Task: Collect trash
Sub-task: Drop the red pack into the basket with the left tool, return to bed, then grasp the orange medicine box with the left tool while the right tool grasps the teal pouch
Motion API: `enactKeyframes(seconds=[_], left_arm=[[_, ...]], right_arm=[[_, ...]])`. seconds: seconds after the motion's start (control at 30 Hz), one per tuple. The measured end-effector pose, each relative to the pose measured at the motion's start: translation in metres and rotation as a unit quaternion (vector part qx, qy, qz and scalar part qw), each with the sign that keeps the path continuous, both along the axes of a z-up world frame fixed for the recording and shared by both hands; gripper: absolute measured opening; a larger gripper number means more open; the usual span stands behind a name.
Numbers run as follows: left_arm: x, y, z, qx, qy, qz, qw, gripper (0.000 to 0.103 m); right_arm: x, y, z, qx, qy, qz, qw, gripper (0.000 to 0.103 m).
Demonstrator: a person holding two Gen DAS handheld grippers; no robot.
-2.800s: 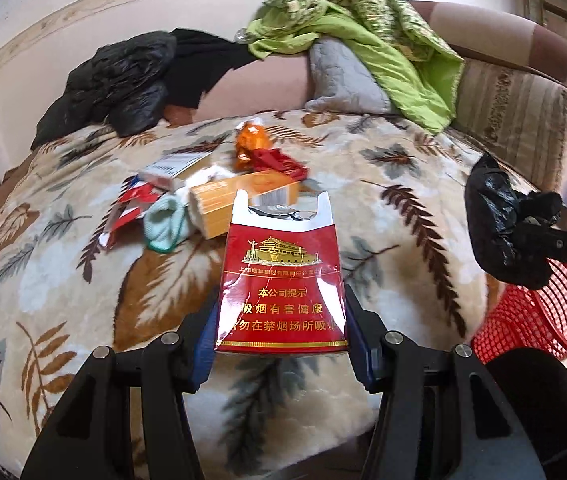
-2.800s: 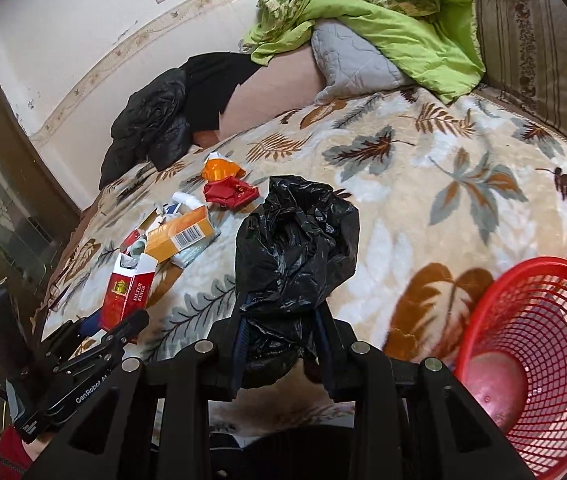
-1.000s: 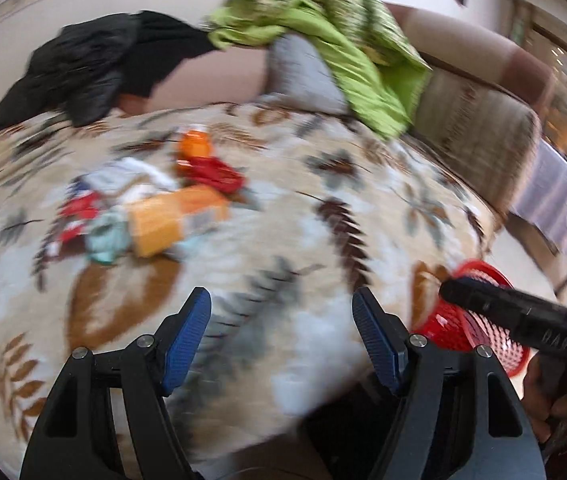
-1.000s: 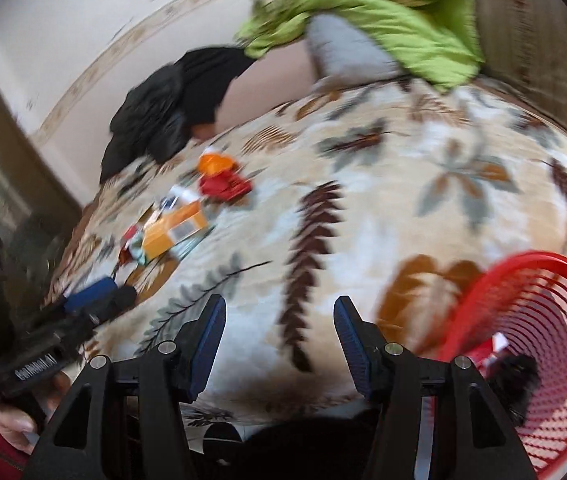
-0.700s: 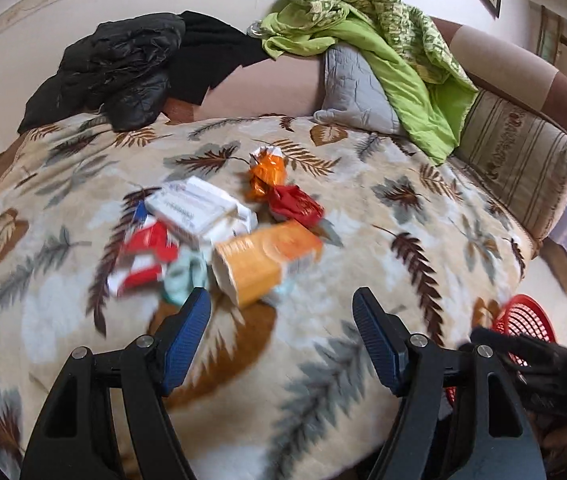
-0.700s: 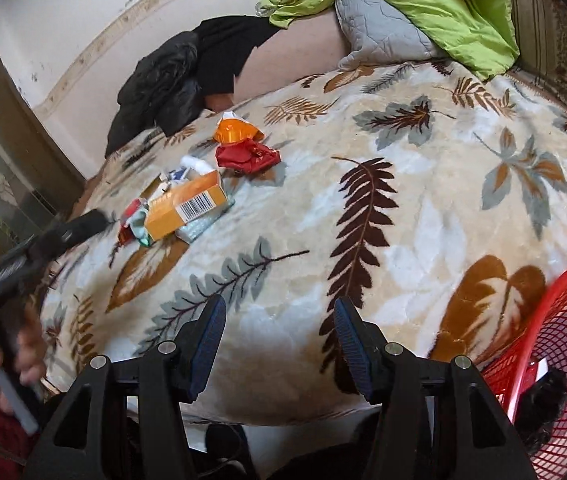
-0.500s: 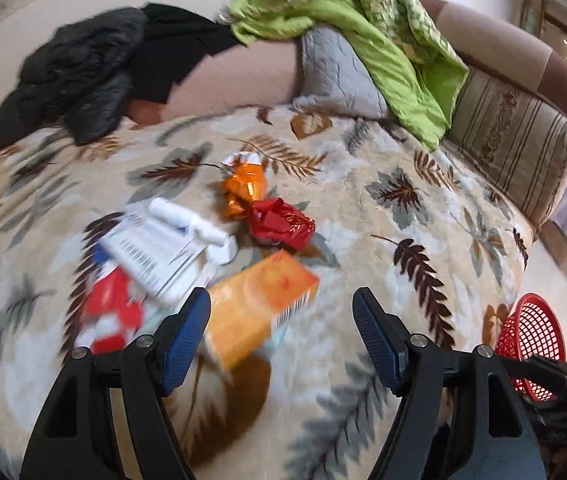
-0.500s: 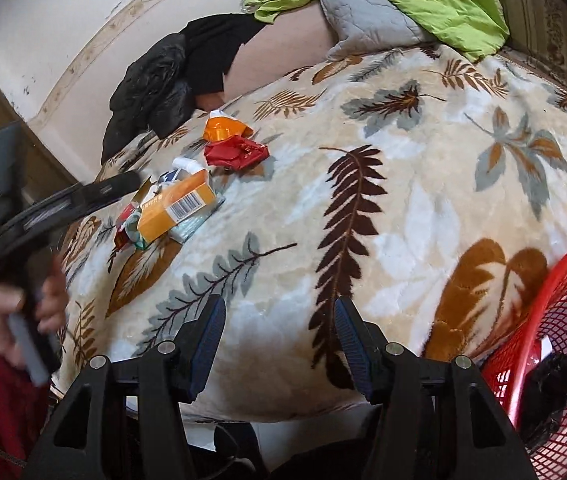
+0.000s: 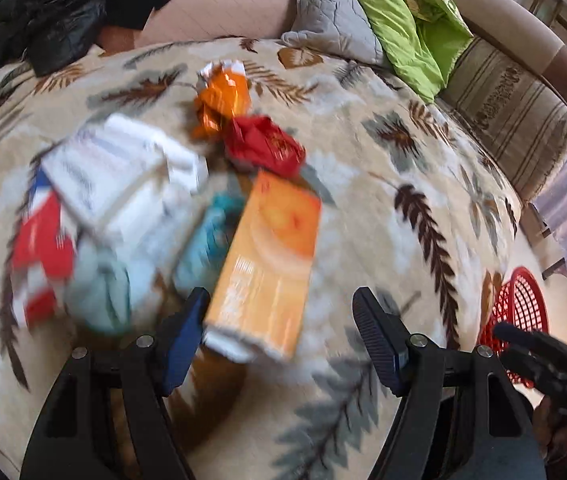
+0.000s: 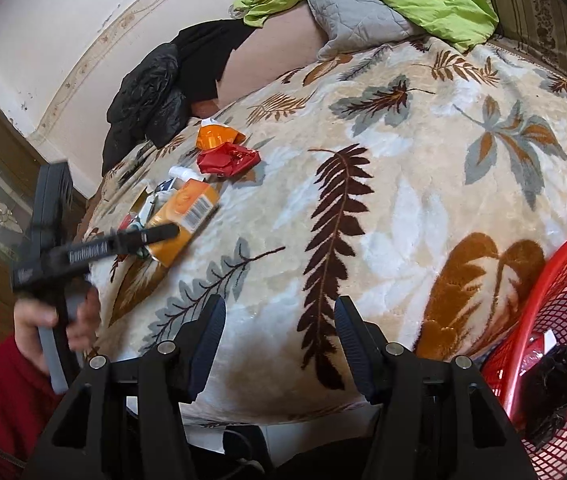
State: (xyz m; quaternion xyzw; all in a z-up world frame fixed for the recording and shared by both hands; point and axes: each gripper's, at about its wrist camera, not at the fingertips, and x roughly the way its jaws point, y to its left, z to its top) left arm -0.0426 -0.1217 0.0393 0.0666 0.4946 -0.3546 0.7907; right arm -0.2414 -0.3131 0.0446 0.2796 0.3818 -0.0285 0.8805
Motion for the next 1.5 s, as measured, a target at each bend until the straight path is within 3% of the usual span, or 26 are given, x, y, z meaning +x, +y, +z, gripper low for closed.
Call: enactKeyframes(seconds=[0.2, 0.33, 0.47, 0.53, 0.67, 0.73, 0.9, 0.97, 1.07, 1.23, 1.5], left_arm=[[-0.009, -0.005, 0.001, 0.02, -0.053, 0.057, 0.9968, 0.072], [-0.012, -0.021, 0.011, 0.035, -0.09, 0.055, 0.9938, 0.072], [-0.023, -0.052, 0.009, 0.099, -0.142, 0.01, 0.9849, 0.073], [-0.026, -0.062, 0.0, 0.138, -0.157, 0.002, 0.9779, 0.073], [-0.024, -0.07, -0.013, 0.178, -0.166, 0.009, 0.9699, 0.072], [-0.024, -0.07, -0.019, 0.186, -0.17, 0.018, 0.9675, 0.057], [-0.03, -0.055, -0.016, 0.157, -0.173, 0.04, 0.9716, 0.047], [-0.036, -0.038, -0.007, 0.114, -0.156, 0.055, 0.9796, 0.047], [-0.051, -0.01, 0.004, 0.07, -0.144, 0.071, 0.9844, 0.044], [-0.074, 0.046, 0.011, 0.048, -0.148, 0.113, 0.9813, 0.044], [-0.051, 0.107, -0.011, 0.037, -0.097, 0.198, 0.9747, 0.044]], right_arm=[[0.003, 0.007, 0.001, -0.002, -0.001, 0.005, 1.0, 0.061], [0.0, 0.004, 0.002, -0.006, -0.003, -0.001, 1.0, 0.061], [-0.004, -0.004, 0.0, 0.007, -0.004, -0.013, 1.0, 0.061], [-0.006, -0.005, 0.0, 0.01, -0.005, -0.015, 1.0, 0.061], [-0.007, -0.005, 0.002, 0.007, -0.008, -0.015, 1.0, 0.061], [-0.006, -0.005, 0.001, 0.008, -0.008, -0.015, 1.0, 0.061], [-0.005, -0.004, 0.001, 0.009, -0.008, -0.014, 1.0, 0.061], [-0.005, -0.004, 0.001, 0.01, -0.007, -0.014, 1.0, 0.061], [-0.004, -0.003, 0.0, 0.011, -0.004, -0.013, 1.0, 0.061], [0.009, 0.007, -0.003, 0.008, 0.017, 0.005, 1.0, 0.061], [0.057, 0.038, 0.003, 0.004, 0.025, 0.054, 0.998, 0.067]])
